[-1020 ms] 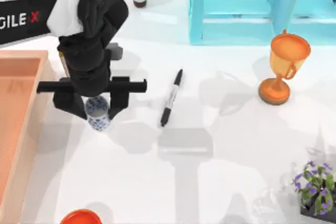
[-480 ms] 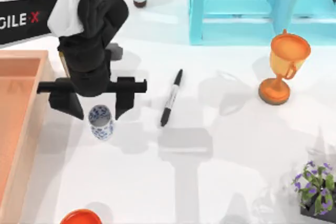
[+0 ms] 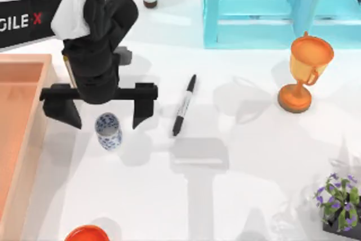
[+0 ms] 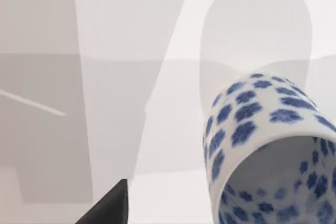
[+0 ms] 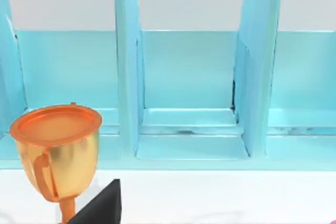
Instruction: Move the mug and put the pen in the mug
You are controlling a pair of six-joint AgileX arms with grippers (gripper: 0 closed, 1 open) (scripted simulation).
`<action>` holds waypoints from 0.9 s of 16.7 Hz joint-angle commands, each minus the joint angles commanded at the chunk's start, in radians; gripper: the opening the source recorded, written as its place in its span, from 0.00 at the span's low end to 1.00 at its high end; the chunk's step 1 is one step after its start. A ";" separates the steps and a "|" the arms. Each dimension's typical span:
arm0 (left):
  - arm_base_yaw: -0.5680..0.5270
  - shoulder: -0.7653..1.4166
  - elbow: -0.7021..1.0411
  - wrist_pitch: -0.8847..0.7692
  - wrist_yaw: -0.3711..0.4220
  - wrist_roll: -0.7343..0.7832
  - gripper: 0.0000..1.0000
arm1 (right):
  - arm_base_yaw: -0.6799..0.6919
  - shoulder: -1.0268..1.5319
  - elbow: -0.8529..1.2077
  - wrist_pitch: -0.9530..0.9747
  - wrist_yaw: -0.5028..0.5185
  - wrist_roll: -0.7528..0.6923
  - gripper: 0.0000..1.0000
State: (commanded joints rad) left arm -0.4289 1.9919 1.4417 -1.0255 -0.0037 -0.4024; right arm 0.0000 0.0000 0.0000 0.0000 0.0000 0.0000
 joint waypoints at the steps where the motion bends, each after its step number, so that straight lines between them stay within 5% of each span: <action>1: 0.000 0.000 0.000 0.000 0.000 0.000 1.00 | 0.000 0.000 0.000 0.000 0.000 0.000 1.00; 6: 0.000 0.009 0.074 -0.074 0.000 -0.005 1.00 | 0.000 0.000 0.000 0.000 0.000 0.000 1.00; 15: -0.006 -0.001 0.562 -0.569 0.000 -0.007 1.00 | 0.000 0.000 0.000 0.000 0.000 0.000 1.00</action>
State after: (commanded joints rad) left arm -0.4350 1.9912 2.0036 -1.5940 -0.0037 -0.4089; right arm 0.0000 0.0000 0.0000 0.0000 0.0000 0.0000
